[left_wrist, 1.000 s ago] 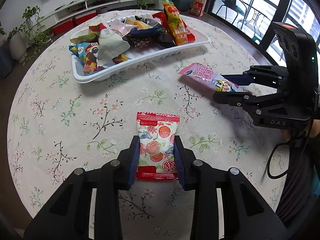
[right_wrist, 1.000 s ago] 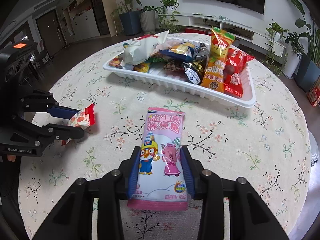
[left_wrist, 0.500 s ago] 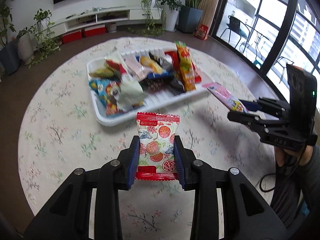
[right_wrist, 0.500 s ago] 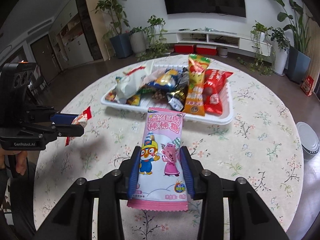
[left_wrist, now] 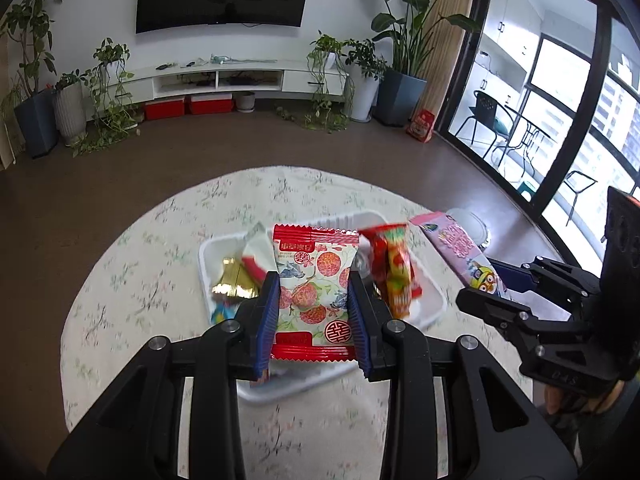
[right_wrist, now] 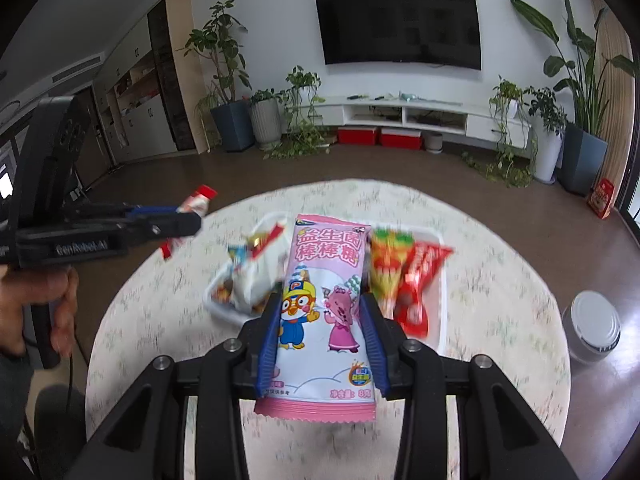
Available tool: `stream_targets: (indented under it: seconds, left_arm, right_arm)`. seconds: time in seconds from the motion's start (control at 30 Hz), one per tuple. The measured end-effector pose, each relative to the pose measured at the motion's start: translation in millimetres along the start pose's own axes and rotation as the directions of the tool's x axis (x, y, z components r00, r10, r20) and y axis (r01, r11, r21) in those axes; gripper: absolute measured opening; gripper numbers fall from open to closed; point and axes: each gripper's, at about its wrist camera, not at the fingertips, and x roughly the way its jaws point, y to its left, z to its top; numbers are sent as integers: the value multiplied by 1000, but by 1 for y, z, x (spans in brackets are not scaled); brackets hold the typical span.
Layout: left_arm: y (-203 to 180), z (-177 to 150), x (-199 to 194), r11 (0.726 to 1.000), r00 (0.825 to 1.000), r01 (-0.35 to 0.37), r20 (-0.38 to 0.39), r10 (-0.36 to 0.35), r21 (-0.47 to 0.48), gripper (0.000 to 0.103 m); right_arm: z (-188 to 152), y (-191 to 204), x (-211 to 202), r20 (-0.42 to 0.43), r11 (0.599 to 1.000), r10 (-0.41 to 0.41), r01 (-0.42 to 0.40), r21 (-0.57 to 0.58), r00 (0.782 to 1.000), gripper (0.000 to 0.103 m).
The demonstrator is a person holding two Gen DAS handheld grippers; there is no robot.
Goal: Organize snacks
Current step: 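Lower both held packets into the tray and open both grippers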
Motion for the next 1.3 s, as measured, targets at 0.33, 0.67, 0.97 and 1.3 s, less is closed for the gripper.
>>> stream_targets:
  seconds: [0.33, 0.67, 0.97, 1.3]
  left_arm:
    - [7, 17, 91, 998, 996, -56, -76, 53, -40, 30]
    - [14, 6, 140, 995, 990, -98, -108, 95, -16, 31]
    - [19, -1, 162, 991, 985, -132, -112, 130, -4, 37]
    - [25, -7, 155, 991, 987, -132, -96, 128, -34, 62]
  right_arm:
    - [38, -8, 80, -105, 997, -72, 75, 24, 992, 41]
    - [27, -17, 122, -164, 994, -104, 106, 3, 981, 41]
    - [15, -13, 141, -191, 993, -121, 117, -36, 974, 42]
    - [13, -6, 140, -184, 989, -146, 136, -66, 972, 46]
